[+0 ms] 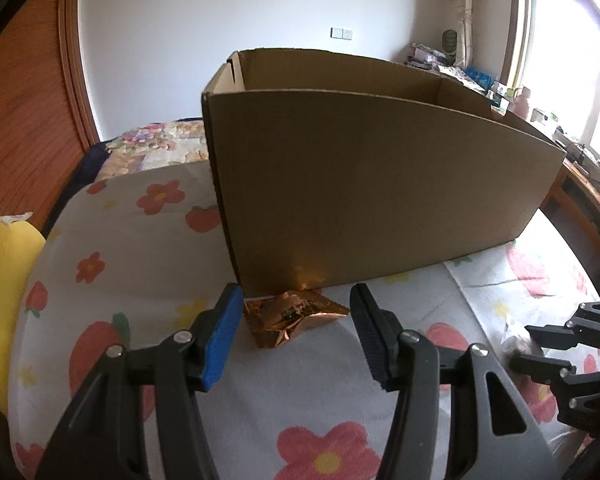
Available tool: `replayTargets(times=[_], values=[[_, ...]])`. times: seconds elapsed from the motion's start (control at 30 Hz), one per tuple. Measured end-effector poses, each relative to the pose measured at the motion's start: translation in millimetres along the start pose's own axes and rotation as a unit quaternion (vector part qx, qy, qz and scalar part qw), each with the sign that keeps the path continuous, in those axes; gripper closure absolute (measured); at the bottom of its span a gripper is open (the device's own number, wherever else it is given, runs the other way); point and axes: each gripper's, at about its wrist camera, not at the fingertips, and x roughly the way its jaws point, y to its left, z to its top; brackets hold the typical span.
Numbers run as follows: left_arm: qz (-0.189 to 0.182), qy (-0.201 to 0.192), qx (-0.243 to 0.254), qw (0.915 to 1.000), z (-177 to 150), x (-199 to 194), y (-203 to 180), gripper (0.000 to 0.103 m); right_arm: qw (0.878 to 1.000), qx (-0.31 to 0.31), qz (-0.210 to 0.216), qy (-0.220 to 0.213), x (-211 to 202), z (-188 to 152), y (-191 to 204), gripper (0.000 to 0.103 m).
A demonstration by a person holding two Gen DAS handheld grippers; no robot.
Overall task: Organize snacks
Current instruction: 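Close the left gripper on the gold foil candy while the right gripper grasps the white cake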
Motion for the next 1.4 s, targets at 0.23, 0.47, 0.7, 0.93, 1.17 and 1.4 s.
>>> replayTargets(times=[0.23,0.47,0.7,0.93,1.17,1.4], values=[[0.005,0.020,-0.004,0.9998,0,8,1,0.048,1.000,-0.009,-0.012,-0.001,0,0,2,0.083],[-0.001,0.043,-0.010,0.9990,-1,18,5,0.047,1.000,-0.010,-0.015,-0.002,0,0,2,0.083],[0.003,0.054,0.001,0.9985,-2,23,4,0.048,1.000,-0.015,-0.023,-0.003,0,-2,6,0.083],[-0.002,0.035,0.010,0.9993,-6,13,0,0.060,0.999,-0.018,-0.028,-0.004,0,-2,7,0.083],[-0.012,0.044,0.024,0.9987,-12,9,-8,0.077,0.999,-0.019,-0.030,-0.004,0,-2,8,0.083],[-0.019,0.037,0.028,0.9987,-26,-12,-15,0.078,0.999,-0.019,-0.030,-0.004,0,-2,7,0.083]])
